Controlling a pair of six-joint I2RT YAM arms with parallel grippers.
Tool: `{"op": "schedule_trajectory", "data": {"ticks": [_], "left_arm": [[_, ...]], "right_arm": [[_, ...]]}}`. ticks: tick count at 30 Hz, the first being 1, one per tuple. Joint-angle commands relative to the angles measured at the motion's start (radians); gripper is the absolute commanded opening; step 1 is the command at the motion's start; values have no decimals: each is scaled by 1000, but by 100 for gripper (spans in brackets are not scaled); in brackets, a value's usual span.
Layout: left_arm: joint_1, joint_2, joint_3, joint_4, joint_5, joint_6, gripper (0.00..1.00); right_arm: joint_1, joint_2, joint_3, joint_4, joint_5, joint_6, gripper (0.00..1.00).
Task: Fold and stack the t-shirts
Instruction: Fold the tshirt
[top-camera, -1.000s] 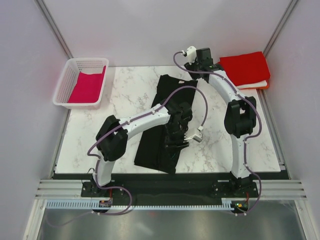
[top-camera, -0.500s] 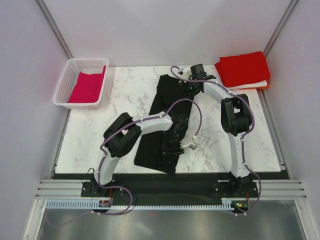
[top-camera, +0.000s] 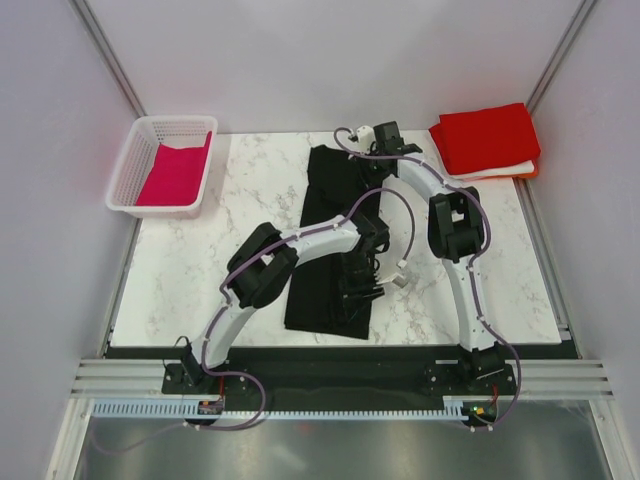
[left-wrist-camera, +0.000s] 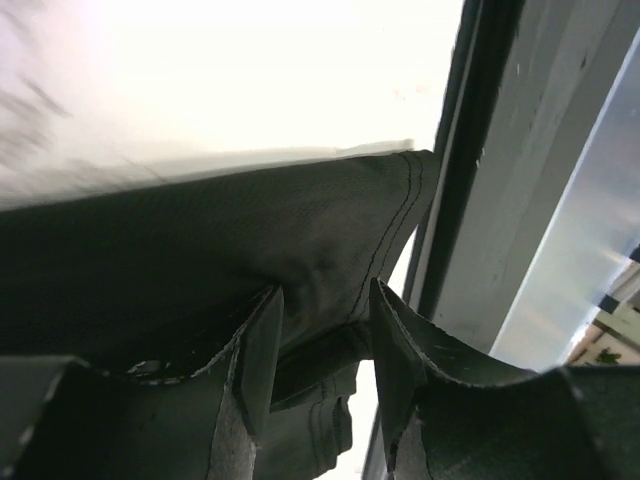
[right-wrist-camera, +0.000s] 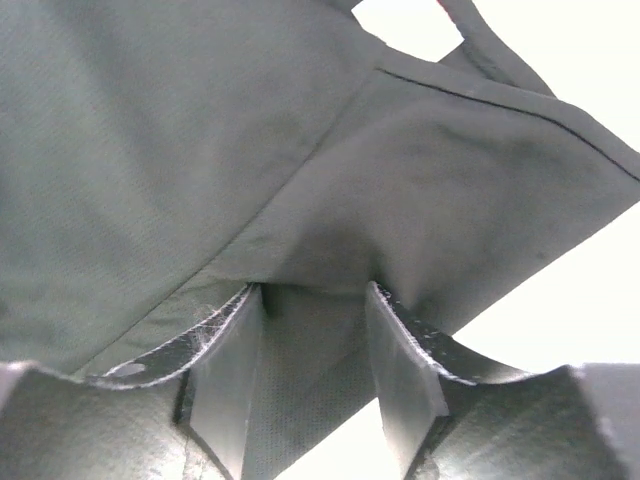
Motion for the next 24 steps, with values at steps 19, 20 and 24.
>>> {"op": "schedule_trajectory", "data": {"ticks": [19, 20, 24], "left_arm": [[9, -452, 112, 61, -227, -57, 57], [15, -518, 89, 78, -293, -79, 61], [98, -631, -5, 159, -373, -319, 70]], "right_arm": [[-73, -413, -101, 29, 25, 143, 59], [-72, -462, -212, 35, -4, 201, 60], [-75, -676, -508, 30, -76, 354, 60]]}}
